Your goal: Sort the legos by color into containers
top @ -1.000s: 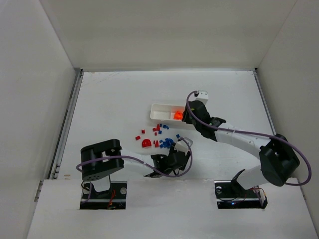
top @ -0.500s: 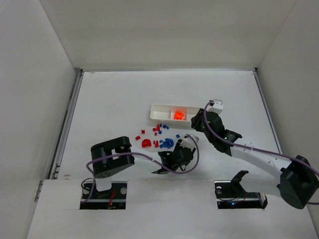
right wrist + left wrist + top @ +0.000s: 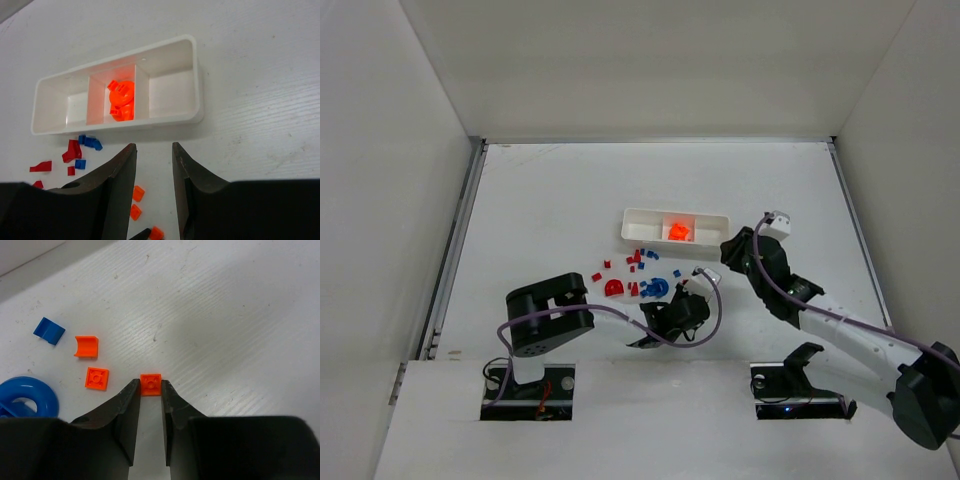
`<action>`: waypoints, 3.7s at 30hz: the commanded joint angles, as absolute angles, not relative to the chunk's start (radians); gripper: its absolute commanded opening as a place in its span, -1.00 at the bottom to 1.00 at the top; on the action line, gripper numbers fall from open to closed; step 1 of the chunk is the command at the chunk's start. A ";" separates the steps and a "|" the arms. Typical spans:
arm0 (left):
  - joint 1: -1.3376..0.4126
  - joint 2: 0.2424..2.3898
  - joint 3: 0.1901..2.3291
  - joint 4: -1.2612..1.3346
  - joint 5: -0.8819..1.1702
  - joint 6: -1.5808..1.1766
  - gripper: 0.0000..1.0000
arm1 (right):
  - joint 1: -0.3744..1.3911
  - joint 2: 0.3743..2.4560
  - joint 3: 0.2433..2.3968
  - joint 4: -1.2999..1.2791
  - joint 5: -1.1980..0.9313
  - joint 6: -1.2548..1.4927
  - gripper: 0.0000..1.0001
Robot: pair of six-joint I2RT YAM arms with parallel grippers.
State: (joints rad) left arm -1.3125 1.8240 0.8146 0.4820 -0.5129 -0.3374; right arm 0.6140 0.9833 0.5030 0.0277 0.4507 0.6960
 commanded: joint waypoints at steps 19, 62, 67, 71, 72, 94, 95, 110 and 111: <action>-1.024 1.591 0.974 0.373 -0.465 -0.376 -0.72 | 0.547 0.910 0.371 0.086 0.420 0.742 -0.19; -0.901 1.396 0.795 0.318 -0.400 -0.518 -0.27 | 0.875 1.534 0.664 0.104 0.402 0.591 -0.15; -0.915 1.338 0.736 0.314 -0.406 -0.540 -0.26 | 0.889 1.534 0.661 0.084 0.413 0.591 -0.16; -0.917 1.289 0.693 0.311 -0.408 -0.563 -0.25 | 0.900 1.545 0.666 0.080 0.413 0.591 -0.23; -0.918 1.276 0.686 0.308 -0.408 -0.566 -0.24 | 0.901 1.549 0.670 0.075 0.413 0.591 -0.28; -1.011 1.175 0.583 0.247 -0.419 -0.566 -0.18 | 0.871 1.283 0.652 0.055 0.437 0.598 -0.45; -1.028 1.172 0.578 0.247 -0.423 -0.565 -0.18 | 0.851 1.270 0.663 0.055 0.427 0.594 -0.45; -1.229 1.357 0.575 0.406 -0.471 -0.456 -0.07 | 0.653 1.522 0.929 0.074 0.290 0.512 -0.38; -1.234 1.373 0.580 0.414 -0.472 -0.450 -0.07 | 0.651 1.529 0.933 0.075 0.293 0.511 -0.33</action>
